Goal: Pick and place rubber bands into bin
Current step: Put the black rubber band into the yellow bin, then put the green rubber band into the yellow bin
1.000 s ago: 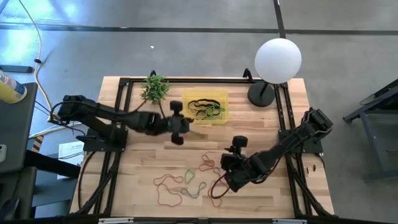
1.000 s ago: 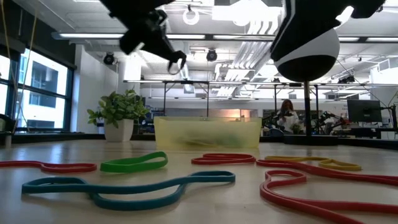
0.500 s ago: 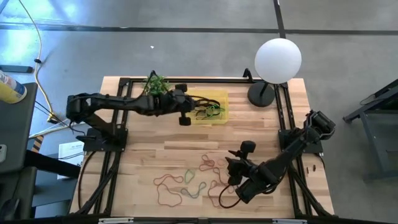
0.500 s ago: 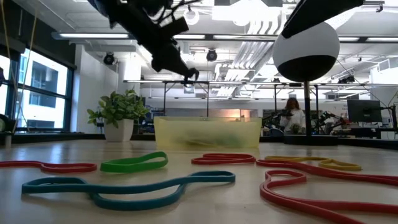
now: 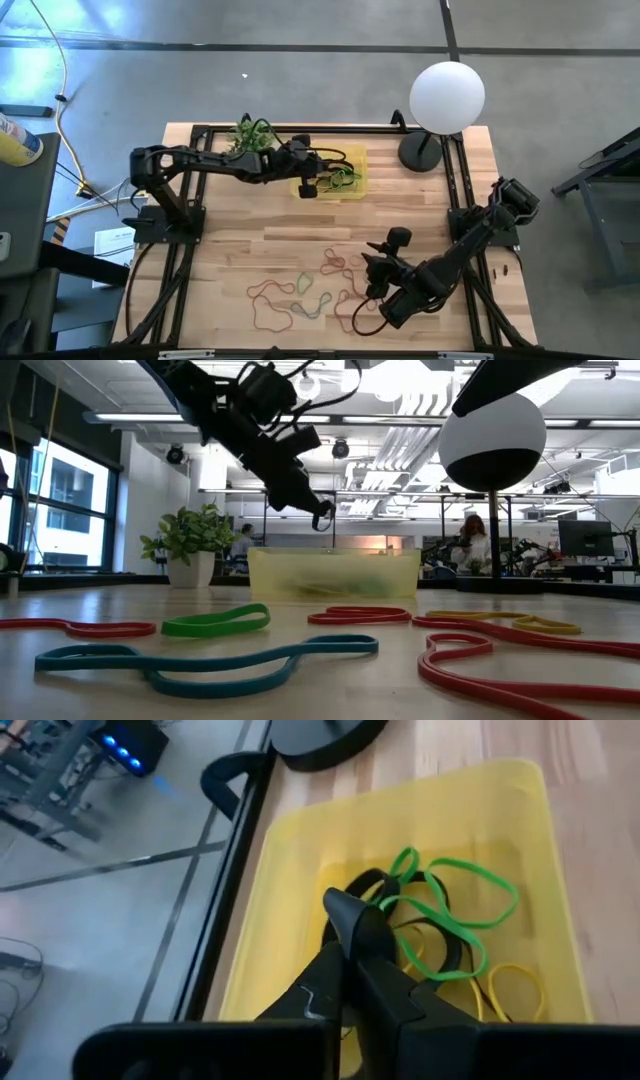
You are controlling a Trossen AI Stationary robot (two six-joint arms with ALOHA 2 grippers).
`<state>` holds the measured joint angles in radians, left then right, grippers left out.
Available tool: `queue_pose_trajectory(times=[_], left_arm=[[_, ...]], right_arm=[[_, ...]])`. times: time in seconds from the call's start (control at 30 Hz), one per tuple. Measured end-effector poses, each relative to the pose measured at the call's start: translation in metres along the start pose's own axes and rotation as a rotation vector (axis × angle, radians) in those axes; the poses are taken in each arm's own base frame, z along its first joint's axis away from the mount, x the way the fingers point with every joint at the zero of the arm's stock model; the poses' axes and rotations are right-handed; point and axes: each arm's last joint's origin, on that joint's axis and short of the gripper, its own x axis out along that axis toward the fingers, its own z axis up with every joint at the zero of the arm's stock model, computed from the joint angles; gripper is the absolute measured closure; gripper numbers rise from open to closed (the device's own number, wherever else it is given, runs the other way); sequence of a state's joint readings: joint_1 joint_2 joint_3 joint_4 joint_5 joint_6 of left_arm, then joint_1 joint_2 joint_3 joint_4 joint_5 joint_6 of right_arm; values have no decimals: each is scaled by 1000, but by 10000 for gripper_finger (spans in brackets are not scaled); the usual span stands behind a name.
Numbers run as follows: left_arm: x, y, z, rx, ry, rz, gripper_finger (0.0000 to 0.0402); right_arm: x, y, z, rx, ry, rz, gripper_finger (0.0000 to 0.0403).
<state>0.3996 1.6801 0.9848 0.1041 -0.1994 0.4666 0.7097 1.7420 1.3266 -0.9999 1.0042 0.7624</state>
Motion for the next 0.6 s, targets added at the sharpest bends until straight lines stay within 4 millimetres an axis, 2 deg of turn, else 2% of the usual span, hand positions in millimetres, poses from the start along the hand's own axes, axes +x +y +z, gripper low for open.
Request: queue_pose_trajectory(times=[0.13, 0.43, 0.6], left_arm=[[1, 0, 0, 1, 0, 2, 375], [1, 0, 0, 1, 3, 1, 261], [1, -1, 0, -2, -1, -8, 220]], right_arm=[[0, 0, 0, 0, 0, 0, 265], [0, 0, 0, -1, 1, 1, 265], [0, 0, 0, 0, 10, 10, 265]])
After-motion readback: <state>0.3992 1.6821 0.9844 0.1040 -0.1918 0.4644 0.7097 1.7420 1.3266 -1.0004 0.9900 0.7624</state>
